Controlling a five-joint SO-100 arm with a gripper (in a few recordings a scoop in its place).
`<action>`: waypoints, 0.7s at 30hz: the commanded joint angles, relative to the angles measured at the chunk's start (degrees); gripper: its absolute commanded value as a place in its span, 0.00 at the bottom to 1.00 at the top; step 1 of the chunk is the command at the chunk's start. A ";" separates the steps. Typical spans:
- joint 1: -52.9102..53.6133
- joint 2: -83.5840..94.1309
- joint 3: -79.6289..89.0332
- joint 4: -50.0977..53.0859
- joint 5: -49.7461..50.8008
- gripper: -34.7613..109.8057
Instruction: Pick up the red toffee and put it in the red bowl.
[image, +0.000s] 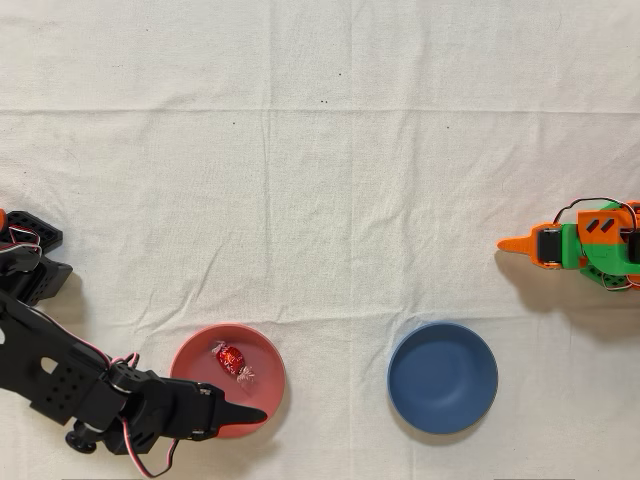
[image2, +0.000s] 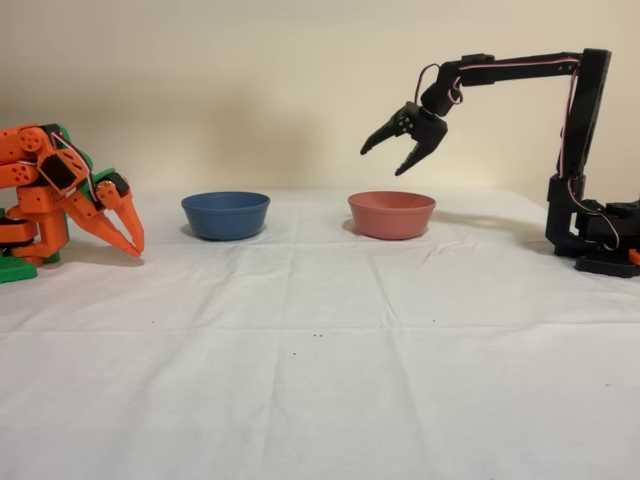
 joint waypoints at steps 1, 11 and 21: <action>0.18 6.33 -0.35 0.79 -0.53 0.47; -7.56 16.96 3.34 1.67 5.89 0.44; -18.37 34.19 16.35 -2.02 14.06 0.38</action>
